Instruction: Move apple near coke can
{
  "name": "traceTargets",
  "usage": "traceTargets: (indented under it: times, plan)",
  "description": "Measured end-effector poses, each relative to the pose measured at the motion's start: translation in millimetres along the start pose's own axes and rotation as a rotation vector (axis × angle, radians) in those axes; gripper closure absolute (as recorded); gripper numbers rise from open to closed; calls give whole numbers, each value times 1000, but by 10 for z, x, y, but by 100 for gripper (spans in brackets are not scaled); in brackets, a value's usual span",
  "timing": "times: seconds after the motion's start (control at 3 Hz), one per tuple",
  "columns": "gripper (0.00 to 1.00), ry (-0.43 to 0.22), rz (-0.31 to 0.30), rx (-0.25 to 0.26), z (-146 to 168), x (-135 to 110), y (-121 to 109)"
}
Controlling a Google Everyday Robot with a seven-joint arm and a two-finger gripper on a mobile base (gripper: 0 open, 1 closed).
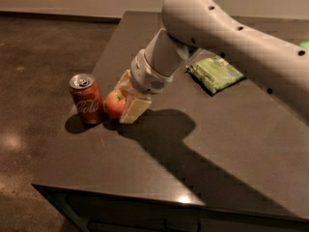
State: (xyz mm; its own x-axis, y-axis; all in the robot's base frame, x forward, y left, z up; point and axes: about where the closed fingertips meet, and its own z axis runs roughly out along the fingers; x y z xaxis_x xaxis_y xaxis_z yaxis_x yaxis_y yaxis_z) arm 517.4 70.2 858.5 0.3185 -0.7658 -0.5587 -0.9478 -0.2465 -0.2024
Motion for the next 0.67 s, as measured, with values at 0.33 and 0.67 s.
traceTargets:
  times: [0.33,0.67]
  plan:
    - [37,-5,-12,-24,100,-50,94]
    - [15,-6,-16,-37,170,-72,143]
